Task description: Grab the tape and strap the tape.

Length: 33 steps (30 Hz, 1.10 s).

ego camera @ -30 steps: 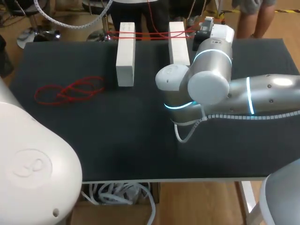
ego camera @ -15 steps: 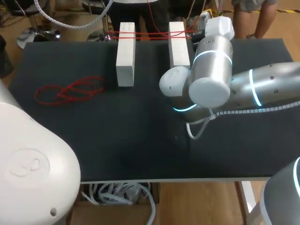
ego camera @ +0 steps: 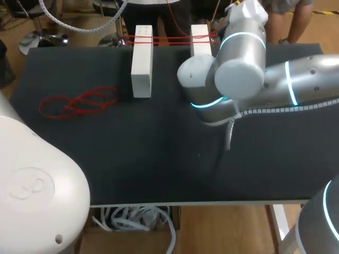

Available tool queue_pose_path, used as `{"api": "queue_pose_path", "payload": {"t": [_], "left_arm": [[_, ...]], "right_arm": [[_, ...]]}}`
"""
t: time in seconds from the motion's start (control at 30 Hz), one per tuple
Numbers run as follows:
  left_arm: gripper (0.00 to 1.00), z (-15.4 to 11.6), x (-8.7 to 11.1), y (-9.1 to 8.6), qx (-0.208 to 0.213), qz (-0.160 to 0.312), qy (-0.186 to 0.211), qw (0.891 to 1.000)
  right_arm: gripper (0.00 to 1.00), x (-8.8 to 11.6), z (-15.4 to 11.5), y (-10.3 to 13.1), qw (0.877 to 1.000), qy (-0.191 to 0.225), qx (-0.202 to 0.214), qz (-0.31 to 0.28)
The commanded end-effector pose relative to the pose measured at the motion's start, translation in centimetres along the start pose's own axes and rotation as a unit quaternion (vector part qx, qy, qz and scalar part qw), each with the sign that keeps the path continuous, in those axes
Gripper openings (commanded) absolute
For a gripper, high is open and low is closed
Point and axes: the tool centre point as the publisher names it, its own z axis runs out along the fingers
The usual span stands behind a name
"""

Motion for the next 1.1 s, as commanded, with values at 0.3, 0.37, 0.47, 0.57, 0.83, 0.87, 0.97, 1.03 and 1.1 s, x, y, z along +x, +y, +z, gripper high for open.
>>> {"api": "queue_pose_path", "payload": {"t": [0.3,0.37,0.47,0.57,0.83,0.87,0.97,1.03,1.1], "left_arm": [[0.00,-0.1,0.0,-0.1,-0.002,-0.001,0.001,1.000],[0.00,-0.1,0.0,-0.1,-0.002,-0.001,0.001,1.000],[0.00,-0.1,0.0,-0.1,-0.002,-0.001,0.001,1.000],[0.00,-0.1,0.0,-0.1,-0.002,-0.001,0.001,1.000],[0.00,-0.1,0.0,-0.1,-0.002,-0.001,0.001,1.000],[0.00,-0.1,0.0,-0.1,-0.002,-0.001,0.001,1.000],[0.00,-0.1,0.0,-0.1,-0.002,-0.001,0.001,1.000],[0.00,-0.1,0.0,-0.1,-0.002,-0.001,0.001,1.000],[0.00,-0.1,0.0,-0.1,-0.002,-0.001,0.001,1.000]], "right_arm": [[0.00,3.3,-1.9,0.8,0.986,0.056,0.014,-0.157],[0.00,3.9,-2.6,0.5,0.964,0.084,0.010,-0.252],[0.00,4.1,-3.1,0.1,0.930,0.101,-0.007,-0.353],[0.00,4.1,-2.9,0.5,0.910,0.083,-0.036,-0.405],[0.00,4.1,-2.9,0.5,0.910,0.083,-0.036,-0.405],[0.00,4.1,-2.9,0.5,0.910,0.083,-0.036,-0.405],[0.00,4.1,-2.9,0.5,0.910,0.083,-0.036,-0.405],[0.00,4.1,-2.9,0.5,0.910,0.083,-0.036,-0.405],[0.00,4.1,-2.9,0.5,0.910,0.083,-0.036,-0.405]]}}
